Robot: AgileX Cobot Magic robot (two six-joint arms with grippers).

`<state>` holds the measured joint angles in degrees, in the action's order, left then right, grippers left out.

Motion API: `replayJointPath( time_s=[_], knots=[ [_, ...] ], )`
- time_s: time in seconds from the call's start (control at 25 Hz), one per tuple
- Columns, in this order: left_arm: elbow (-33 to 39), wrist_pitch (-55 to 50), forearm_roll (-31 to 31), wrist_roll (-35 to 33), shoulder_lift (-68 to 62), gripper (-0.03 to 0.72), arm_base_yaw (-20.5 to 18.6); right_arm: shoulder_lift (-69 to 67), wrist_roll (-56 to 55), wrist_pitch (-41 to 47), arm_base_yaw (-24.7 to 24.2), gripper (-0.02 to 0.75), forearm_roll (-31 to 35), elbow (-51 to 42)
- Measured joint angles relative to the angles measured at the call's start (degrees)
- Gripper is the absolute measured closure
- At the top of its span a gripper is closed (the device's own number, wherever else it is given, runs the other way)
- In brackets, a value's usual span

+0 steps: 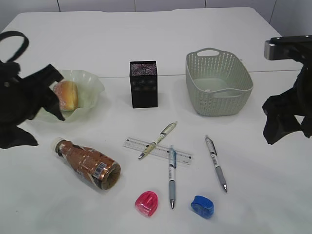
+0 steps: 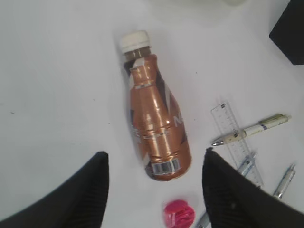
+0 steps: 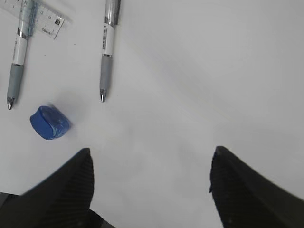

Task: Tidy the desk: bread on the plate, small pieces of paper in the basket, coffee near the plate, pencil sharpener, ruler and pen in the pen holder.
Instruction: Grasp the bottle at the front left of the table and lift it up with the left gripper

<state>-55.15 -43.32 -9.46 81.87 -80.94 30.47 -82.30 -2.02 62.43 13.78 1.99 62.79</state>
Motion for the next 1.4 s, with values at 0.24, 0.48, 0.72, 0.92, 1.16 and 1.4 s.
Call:
replayJointPath(
  time_s=[0.24, 0.48, 0.72, 0.92, 1.16, 1.4],
  knots=[
    [0.0, 6.9, 0.4, 6.3, -9.8, 0.194, 1.2, 0.0, 0.0, 0.0, 0.0, 0.178, 0.1, 0.0],
    [0.0, 12.9, 1.1, 11.3, -15.0, 0.08, 0.3, 0.0, 0.0, 0.1, 0.0, 0.178, 0.2, 0.0],
    [0.0, 13.1, 2.9, 12.8, -18.1, 0.073, -1.1, 0.0, 0.0, 0.1, 0.0, 0.178, 0.2, 0.0],
    [0.0, 12.8, 1.7, 13.0, -18.6, 0.076, -3.3, 0.0, 0.0, -0.1, 0.0, 0.178, 0.2, 0.0],
    [0.0, 14.0, 0.7, 13.0, -19.6, 0.079, -5.1, 0.0, 0.1, -0.3, 0.0, 0.178, 0.2, 0.0],
    [0.0, 15.1, 1.1, 13.1, -21.1, 0.082, -4.7, 0.0, 0.1, -0.8, 0.0, 0.178, 0.2, 0.0]
  ],
)
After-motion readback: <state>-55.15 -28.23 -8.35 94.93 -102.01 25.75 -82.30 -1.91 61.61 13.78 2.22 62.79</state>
